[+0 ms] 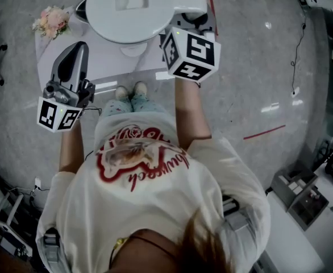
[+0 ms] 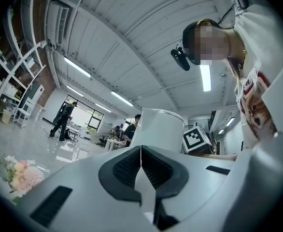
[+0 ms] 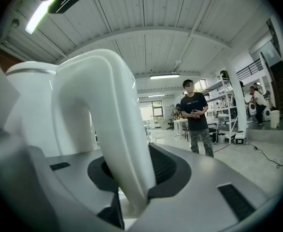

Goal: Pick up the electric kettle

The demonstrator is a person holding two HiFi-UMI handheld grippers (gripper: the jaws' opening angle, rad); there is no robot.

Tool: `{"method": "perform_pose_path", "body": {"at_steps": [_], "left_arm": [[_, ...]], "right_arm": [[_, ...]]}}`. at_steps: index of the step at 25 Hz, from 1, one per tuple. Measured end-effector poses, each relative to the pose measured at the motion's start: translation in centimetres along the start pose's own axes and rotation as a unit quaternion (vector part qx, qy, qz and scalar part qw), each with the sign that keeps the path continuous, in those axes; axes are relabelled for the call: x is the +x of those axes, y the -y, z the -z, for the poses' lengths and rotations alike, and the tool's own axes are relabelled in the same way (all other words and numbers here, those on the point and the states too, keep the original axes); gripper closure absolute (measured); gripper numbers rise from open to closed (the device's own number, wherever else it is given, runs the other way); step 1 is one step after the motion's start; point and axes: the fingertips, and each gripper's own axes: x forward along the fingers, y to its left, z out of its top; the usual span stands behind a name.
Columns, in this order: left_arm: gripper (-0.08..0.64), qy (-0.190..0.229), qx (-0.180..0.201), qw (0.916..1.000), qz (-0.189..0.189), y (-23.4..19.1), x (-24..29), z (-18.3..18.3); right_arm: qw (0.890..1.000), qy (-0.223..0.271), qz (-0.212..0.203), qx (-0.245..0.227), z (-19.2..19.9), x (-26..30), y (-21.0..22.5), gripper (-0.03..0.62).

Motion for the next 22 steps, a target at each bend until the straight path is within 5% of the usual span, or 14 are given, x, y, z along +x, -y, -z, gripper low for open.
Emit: {"method": "perform_pose_path", "body": {"at_steps": [13,22], "left_arm": [[0.547,0.006,-0.005,0.9999,-0.015,3.6,-3.3,0.8],[0.547,0.008,0.003,1.0,0.0,8.2,-9.8,0.5]], "right_arm": [[1.0,0.006,-0.02,-0.007,-0.2,-4.6,-0.4,0.488],[1.0,0.017,-0.009,0.003,0.6,-12.9,-2.3,0.488]]}}
